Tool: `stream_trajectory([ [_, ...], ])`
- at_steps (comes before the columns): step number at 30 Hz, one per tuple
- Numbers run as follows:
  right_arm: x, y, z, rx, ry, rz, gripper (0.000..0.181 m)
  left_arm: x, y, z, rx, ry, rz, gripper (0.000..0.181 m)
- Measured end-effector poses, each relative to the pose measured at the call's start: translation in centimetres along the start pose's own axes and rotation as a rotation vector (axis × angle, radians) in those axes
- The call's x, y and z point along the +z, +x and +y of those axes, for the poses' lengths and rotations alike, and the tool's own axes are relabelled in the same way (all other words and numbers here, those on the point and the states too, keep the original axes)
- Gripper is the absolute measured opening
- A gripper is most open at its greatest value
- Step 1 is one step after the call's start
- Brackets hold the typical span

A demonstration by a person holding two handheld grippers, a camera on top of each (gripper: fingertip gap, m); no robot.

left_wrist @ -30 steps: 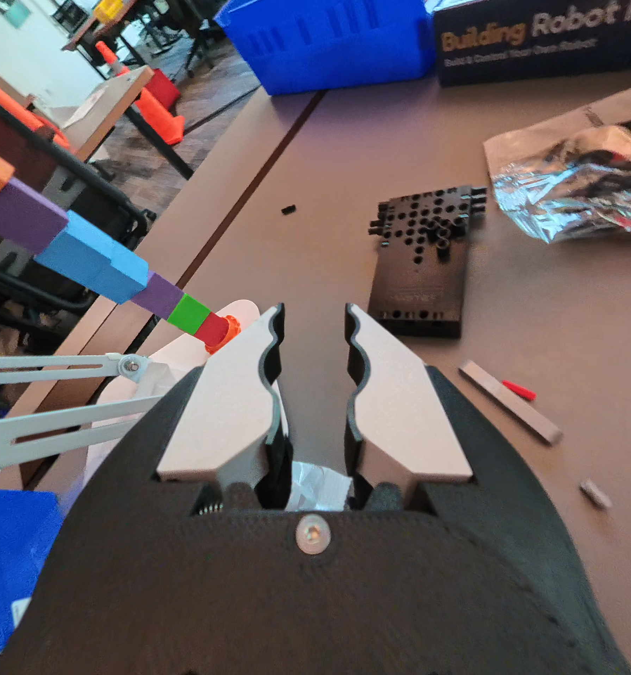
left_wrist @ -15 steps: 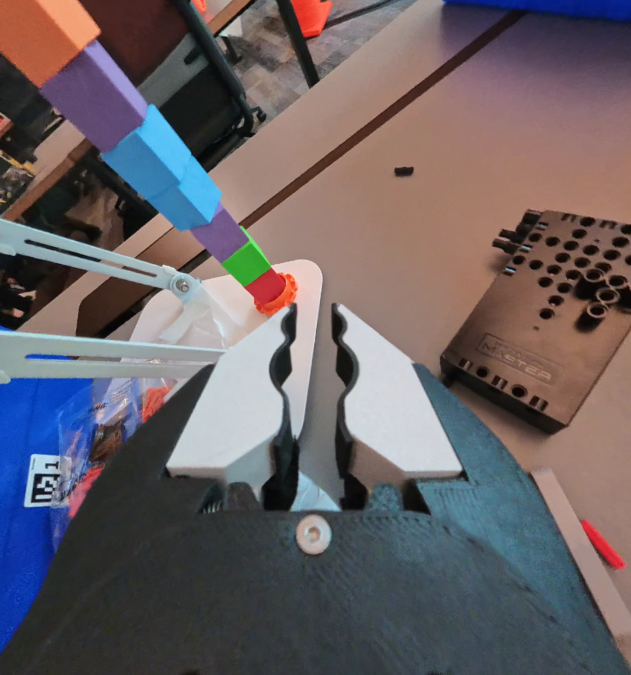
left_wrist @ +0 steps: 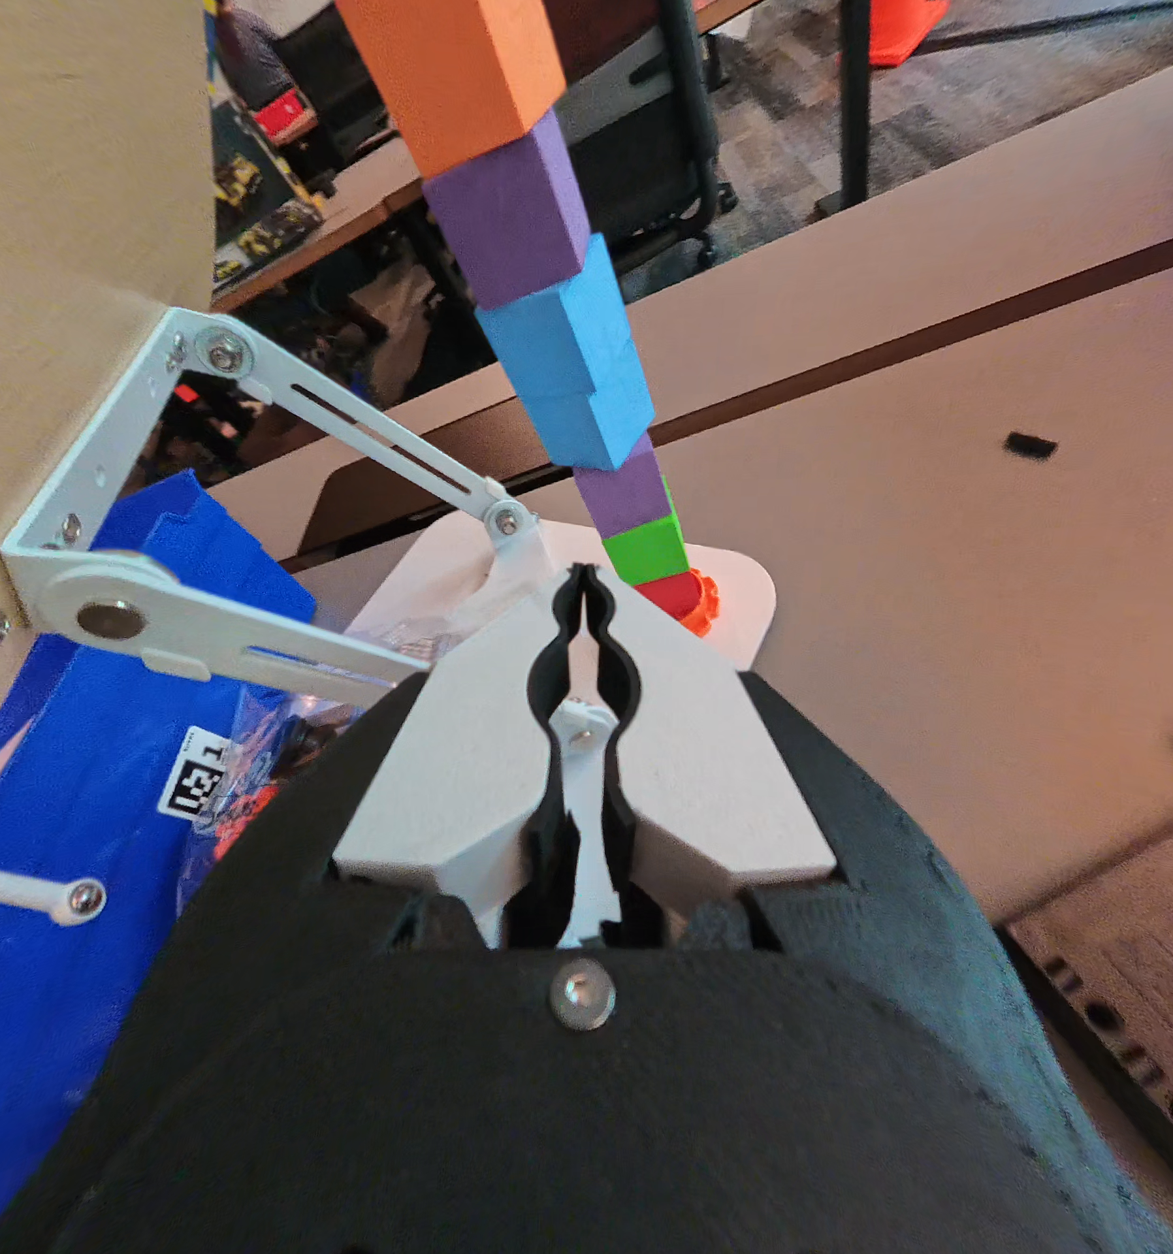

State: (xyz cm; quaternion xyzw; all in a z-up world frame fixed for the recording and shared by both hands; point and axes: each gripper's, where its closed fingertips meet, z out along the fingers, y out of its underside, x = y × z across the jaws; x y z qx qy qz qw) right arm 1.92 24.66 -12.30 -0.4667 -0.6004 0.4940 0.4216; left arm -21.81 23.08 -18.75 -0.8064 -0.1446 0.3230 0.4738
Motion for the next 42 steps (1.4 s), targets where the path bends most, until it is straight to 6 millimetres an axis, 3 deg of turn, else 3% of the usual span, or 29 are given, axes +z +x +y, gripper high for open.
stream_trajectory([
  [9,0.0,-0.2,-0.1,0.004,0.006,-0.009,0.003,2.6,-2.5,-0.2,-0.202,-0.028,-0.168,0.000],
  [17,-0.1,-0.2,-0.2,0.015,0.016,-0.019,0.001,3.1,-2.4,0.5,-0.071,-0.119,-0.197,0.000],
  [21,-0.1,-0.3,-0.2,0.016,0.018,-0.023,0.000,4.0,-1.2,1.9,-0.009,-0.172,-0.193,0.000],
  [32,-0.2,-0.3,-0.3,0.023,0.023,-0.031,0.000,4.7,-0.2,2.1,0.001,-0.178,-0.187,0.000],
  [36,-0.3,-0.3,-0.3,0.027,0.026,-0.032,0.000,5.1,1.2,2.2,0.054,-0.165,-0.145,0.000],
  [42,-0.5,-0.1,-0.6,0.049,0.044,-0.041,0.000,4.6,5.0,-0.1,0.245,-0.033,-0.019,0.000],
])
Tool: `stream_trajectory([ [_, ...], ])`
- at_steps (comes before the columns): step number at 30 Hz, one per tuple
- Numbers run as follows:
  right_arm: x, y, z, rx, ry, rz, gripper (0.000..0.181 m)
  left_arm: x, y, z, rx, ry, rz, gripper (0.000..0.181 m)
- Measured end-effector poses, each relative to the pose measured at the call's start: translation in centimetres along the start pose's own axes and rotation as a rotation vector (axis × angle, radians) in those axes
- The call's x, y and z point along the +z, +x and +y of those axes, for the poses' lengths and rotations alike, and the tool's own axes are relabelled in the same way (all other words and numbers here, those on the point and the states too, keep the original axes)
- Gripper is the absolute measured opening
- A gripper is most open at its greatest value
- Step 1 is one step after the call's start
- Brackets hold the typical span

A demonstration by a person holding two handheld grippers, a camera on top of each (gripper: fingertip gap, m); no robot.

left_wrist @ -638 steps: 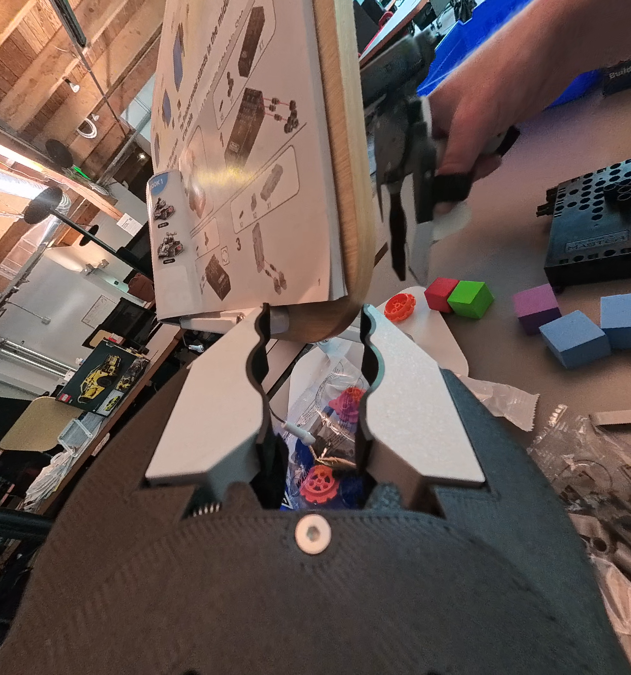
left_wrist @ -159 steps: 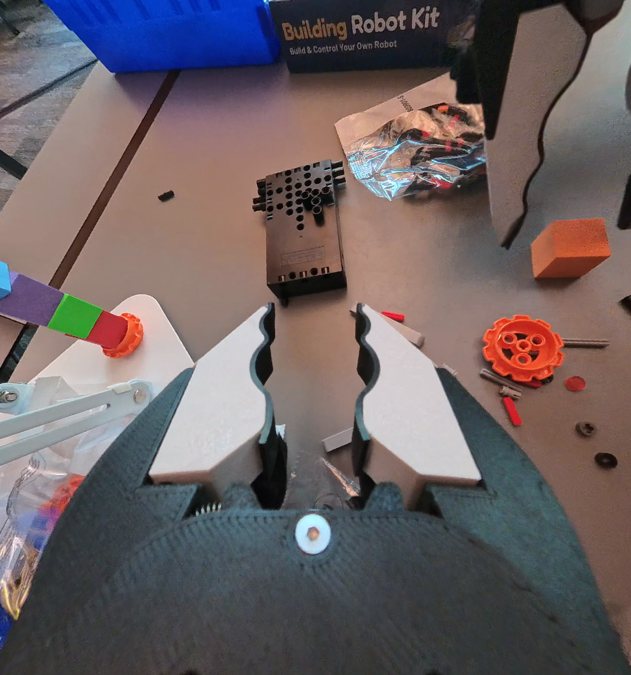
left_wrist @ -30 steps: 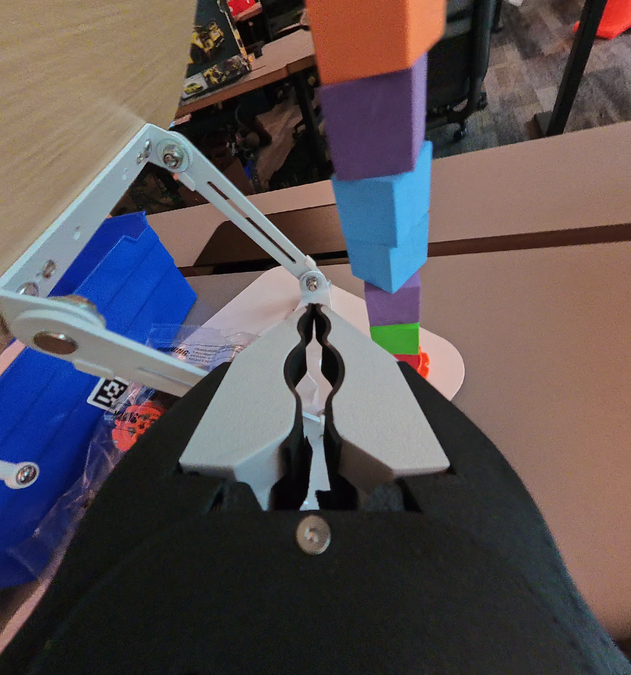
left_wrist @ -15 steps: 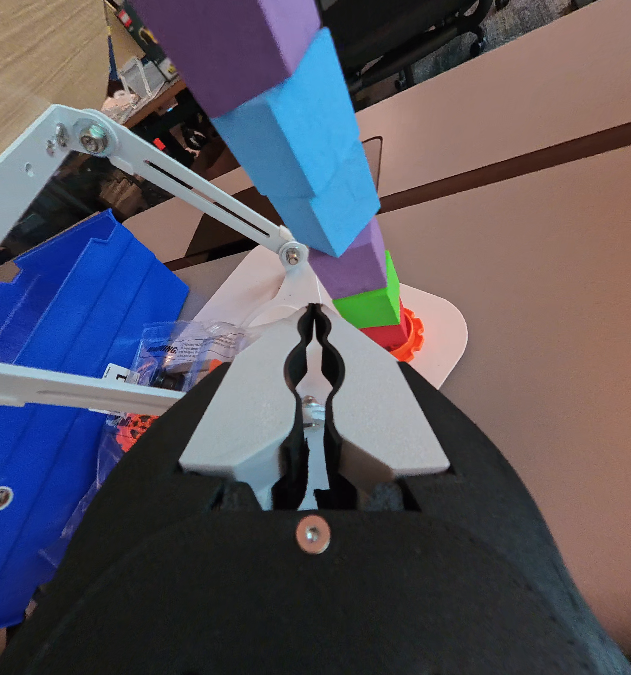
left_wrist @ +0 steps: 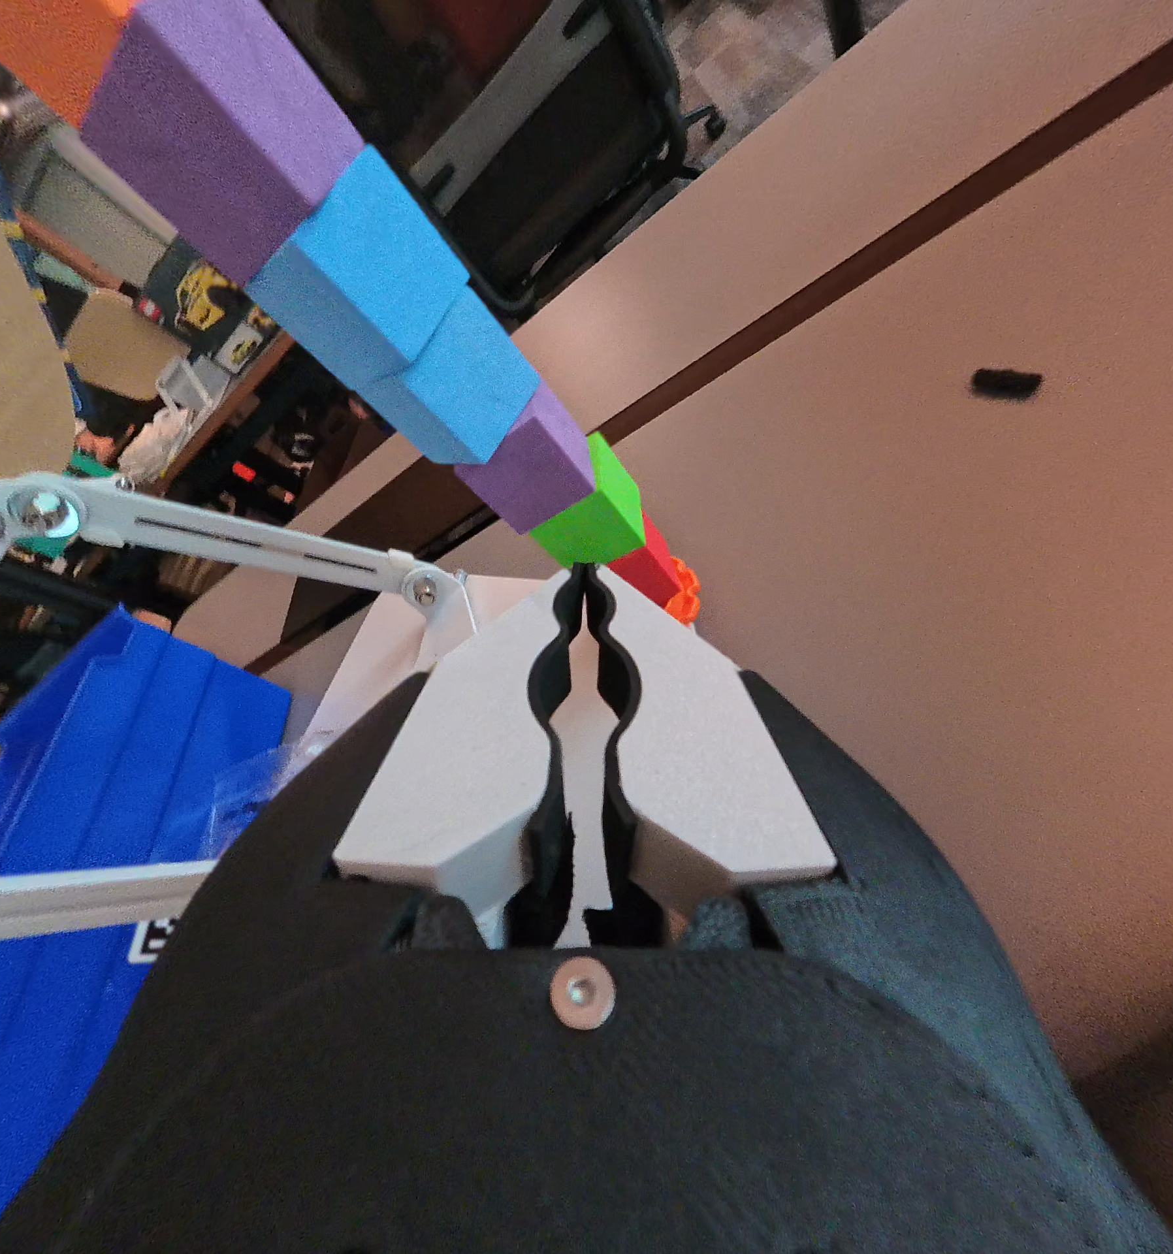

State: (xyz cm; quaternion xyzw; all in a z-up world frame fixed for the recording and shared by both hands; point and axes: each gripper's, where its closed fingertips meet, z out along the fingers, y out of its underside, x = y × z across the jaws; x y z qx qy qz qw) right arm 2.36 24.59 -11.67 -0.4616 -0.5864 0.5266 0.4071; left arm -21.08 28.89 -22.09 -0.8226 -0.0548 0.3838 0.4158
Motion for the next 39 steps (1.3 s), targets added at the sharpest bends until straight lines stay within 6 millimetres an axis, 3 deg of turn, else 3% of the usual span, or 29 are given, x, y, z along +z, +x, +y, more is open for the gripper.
stream_trajectory([
  [5,-0.5,0.4,-0.5,0.048,0.036,-0.010,0.000,-2.3,1.9,-1.1,0.116,0.061,0.106,0.000],
  [11,-1.0,0.9,-0.9,0.096,0.073,-0.021,0.000,-4.9,2.5,-1.0,0.194,0.128,0.173,0.000],
  [16,-0.9,0.1,-0.9,0.075,0.071,-0.054,0.000,-5.7,2.6,-1.2,0.223,0.162,0.193,0.000],
  [22,-0.3,-1.4,-0.2,-0.006,0.018,-0.094,0.000,-6.0,2.8,-3.4,0.222,0.208,0.218,0.000],
  [26,0.0,-2.4,0.1,-0.051,-0.008,-0.121,0.000,-5.3,3.2,-5.2,0.220,0.225,0.241,0.000],
  [33,0.2,-5.0,0.7,-0.143,-0.037,-0.207,0.000,-2.1,5.0,-9.2,0.249,0.235,0.328,0.020],
  [39,0.8,-7.3,2.1,-0.240,-0.097,-0.260,0.000,1.7,9.6,-15.4,0.308,0.274,0.496,0.029],
])
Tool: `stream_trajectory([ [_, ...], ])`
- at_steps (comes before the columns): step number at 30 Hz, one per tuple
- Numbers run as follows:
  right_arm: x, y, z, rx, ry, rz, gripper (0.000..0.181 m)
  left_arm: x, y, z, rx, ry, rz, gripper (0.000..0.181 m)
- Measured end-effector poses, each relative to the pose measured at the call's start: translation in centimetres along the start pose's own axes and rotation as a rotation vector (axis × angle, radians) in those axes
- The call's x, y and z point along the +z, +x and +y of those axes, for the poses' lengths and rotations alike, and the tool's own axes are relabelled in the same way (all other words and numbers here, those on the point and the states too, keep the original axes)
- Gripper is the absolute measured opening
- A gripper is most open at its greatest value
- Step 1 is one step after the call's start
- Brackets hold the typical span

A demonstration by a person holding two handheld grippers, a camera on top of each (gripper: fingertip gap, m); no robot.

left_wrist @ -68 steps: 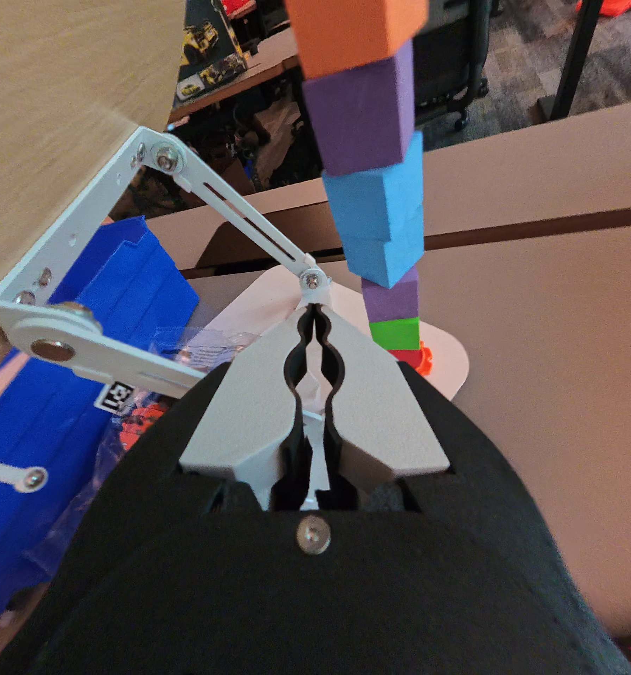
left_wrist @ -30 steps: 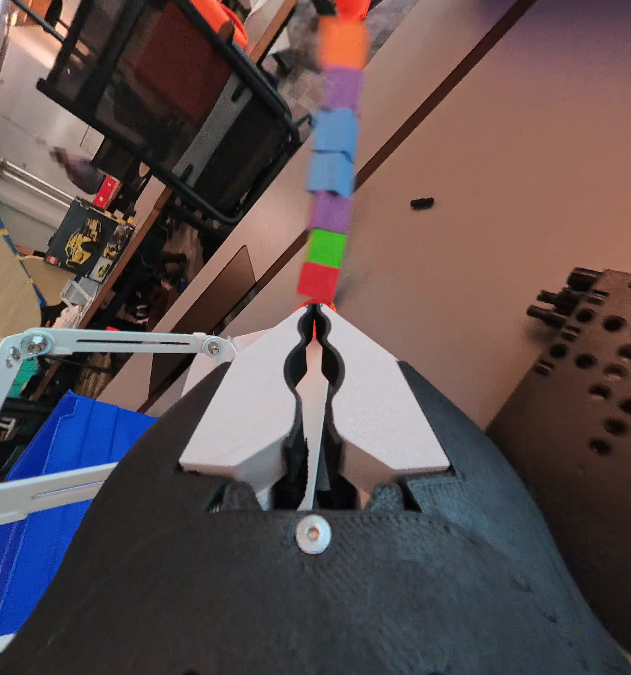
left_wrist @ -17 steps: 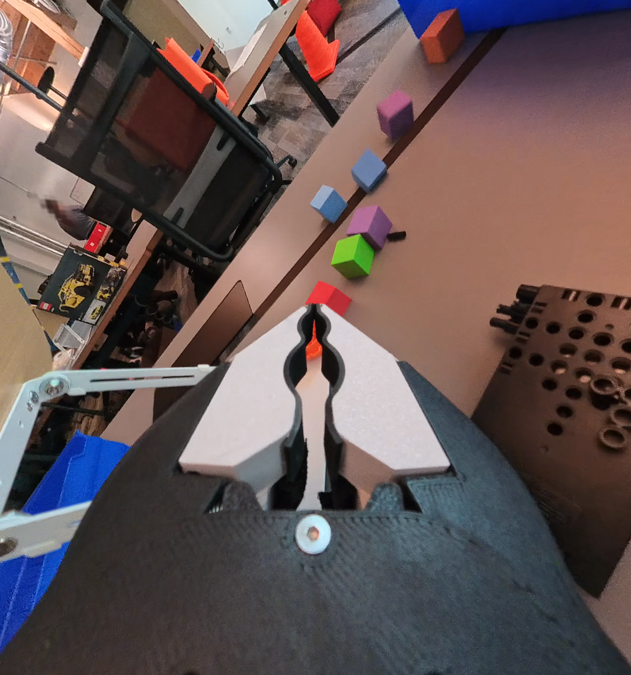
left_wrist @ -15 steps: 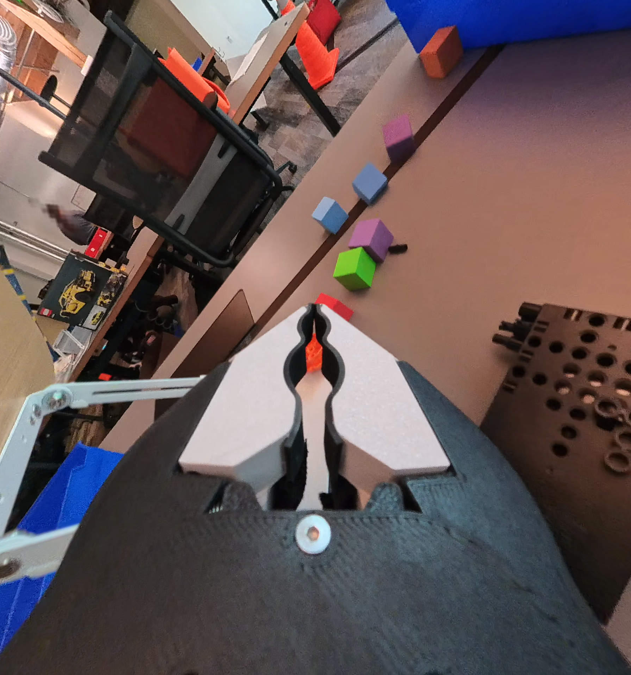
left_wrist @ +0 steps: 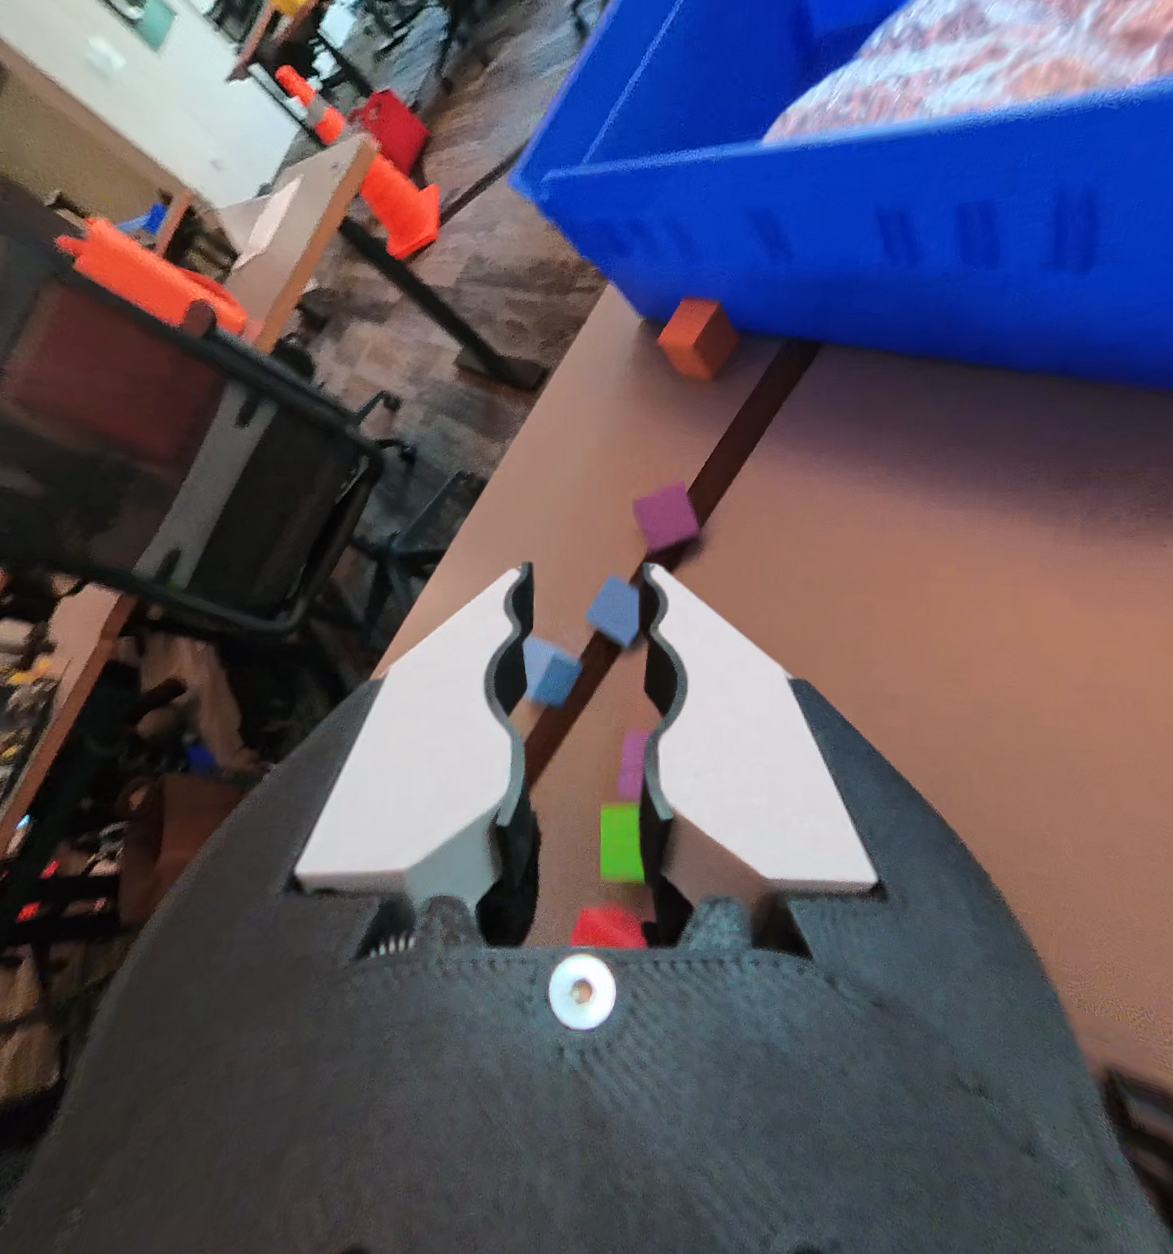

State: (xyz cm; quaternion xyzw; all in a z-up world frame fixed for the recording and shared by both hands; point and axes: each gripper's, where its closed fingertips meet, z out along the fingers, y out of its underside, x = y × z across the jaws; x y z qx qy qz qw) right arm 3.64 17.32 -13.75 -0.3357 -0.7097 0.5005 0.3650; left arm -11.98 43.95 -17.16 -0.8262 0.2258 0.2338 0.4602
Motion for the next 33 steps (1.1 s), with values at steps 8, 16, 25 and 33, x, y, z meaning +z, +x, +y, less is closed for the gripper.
stream_trajectory([
  [8,-0.8,0.3,-0.6,0.068,0.070,-0.035,0.000,11.0,2.4,-4.7,0.089,-0.005,0.256,0.039],
  [16,-1.2,0.3,-1.2,0.114,0.121,-0.064,0.000,17.4,5.0,-3.6,0.109,-0.117,0.429,0.034],
  [25,-1.5,0.4,-1.4,0.128,0.141,-0.071,0.000,15.2,5.6,-2.9,0.076,-0.105,0.479,0.027],
  [33,-1.6,0.1,-1.6,0.123,0.143,-0.079,0.000,3.5,7.7,-0.9,0.110,-0.116,0.603,0.027],
])
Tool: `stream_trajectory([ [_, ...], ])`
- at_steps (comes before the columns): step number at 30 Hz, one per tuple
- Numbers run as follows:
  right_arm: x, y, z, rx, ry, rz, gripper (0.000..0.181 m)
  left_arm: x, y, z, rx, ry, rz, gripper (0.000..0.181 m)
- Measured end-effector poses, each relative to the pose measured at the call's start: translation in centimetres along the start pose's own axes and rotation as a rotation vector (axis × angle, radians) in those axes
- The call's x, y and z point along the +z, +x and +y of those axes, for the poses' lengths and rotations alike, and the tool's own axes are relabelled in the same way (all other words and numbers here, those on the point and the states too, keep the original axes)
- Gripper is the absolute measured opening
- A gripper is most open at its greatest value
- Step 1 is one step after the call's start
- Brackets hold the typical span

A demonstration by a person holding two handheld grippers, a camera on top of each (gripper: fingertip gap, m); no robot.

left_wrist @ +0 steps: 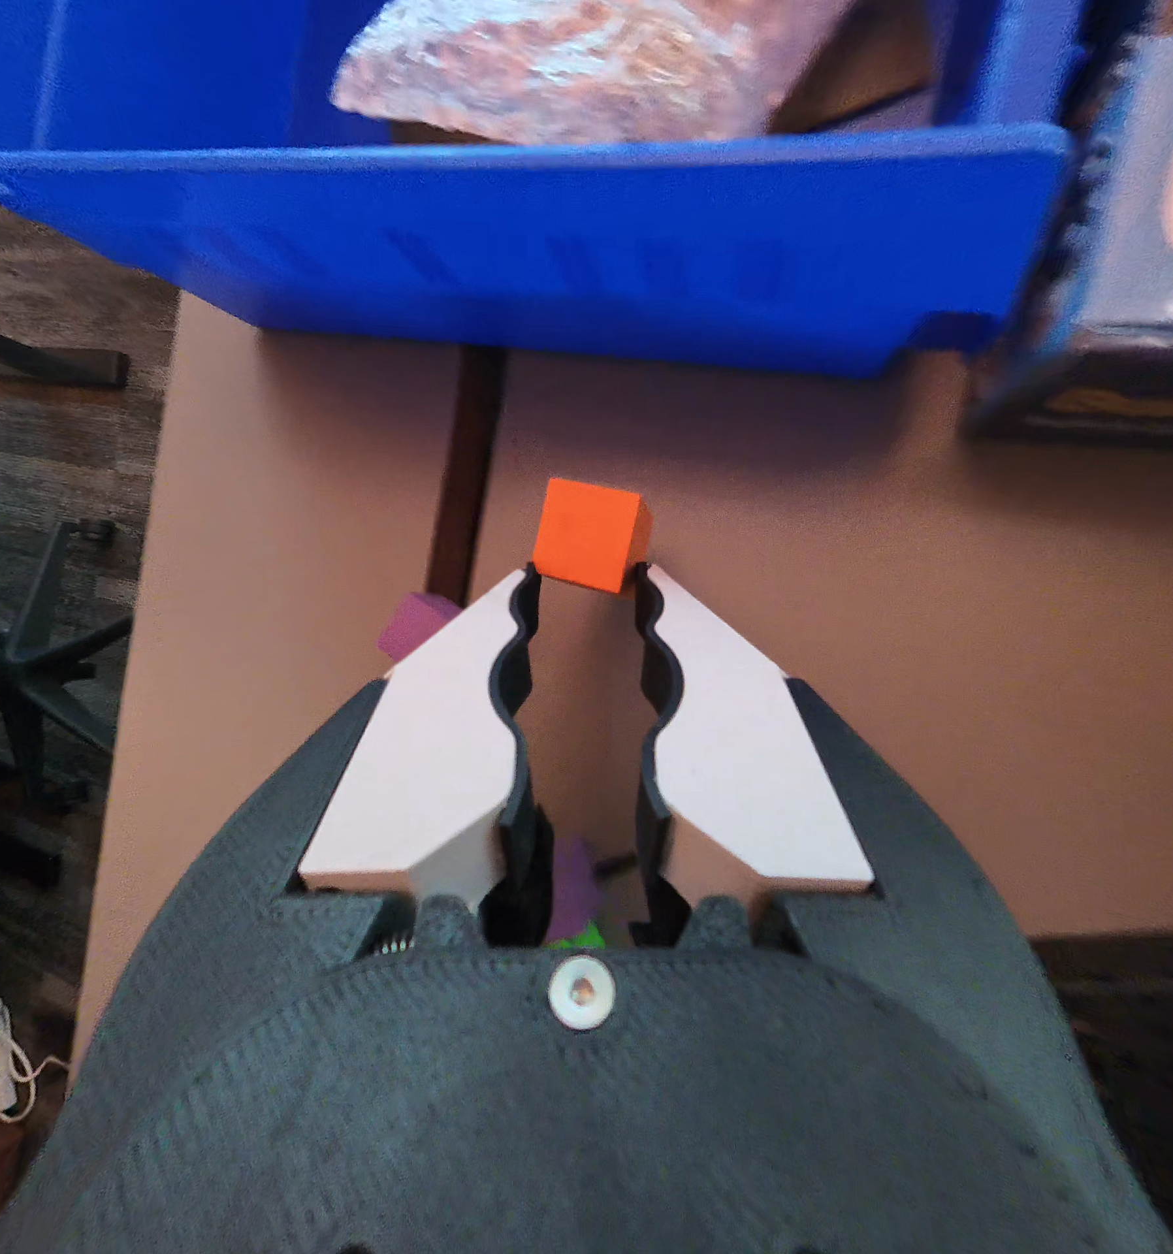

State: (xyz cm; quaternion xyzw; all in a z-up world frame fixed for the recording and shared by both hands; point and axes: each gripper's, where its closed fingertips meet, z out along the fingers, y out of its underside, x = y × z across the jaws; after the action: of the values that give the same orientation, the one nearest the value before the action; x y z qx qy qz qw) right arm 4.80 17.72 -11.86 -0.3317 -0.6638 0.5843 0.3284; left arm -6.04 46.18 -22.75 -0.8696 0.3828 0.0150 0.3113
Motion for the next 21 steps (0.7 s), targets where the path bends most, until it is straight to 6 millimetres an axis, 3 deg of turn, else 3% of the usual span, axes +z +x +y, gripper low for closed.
stream_trajectory([
  [4,0.1,-0.2,0.1,-0.011,-0.011,0.000,0.000,-0.9,4.2,2.2,0.025,-0.055,0.036,0.027],
  [7,0.2,-0.2,0.3,-0.021,-0.023,0.002,0.000,-0.3,5.9,3.8,0.043,-0.103,0.037,0.027],
  [10,0.3,-0.3,0.3,-0.026,-0.027,0.001,0.000,-0.2,6.3,4.1,0.024,-0.089,0.033,0.028],
  [13,0.3,-0.5,0.3,-0.034,-0.030,0.000,0.000,-1.3,5.8,3.4,0.021,-0.069,0.029,0.032],
  [16,0.1,-0.8,-0.3,-0.056,-0.021,0.001,0.000,-3.6,4.2,0.1,0.021,-0.001,-0.005,0.029],
  [19,-0.2,-1.3,-1.1,-0.082,0.000,-0.002,0.000,-5.6,2.7,-6.1,0.074,0.127,-0.064,0.034],
  [21,-0.5,-1.3,-1.5,-0.094,0.009,0.007,0.000,-5.3,3.0,-10.2,0.155,0.178,-0.066,0.039],
])
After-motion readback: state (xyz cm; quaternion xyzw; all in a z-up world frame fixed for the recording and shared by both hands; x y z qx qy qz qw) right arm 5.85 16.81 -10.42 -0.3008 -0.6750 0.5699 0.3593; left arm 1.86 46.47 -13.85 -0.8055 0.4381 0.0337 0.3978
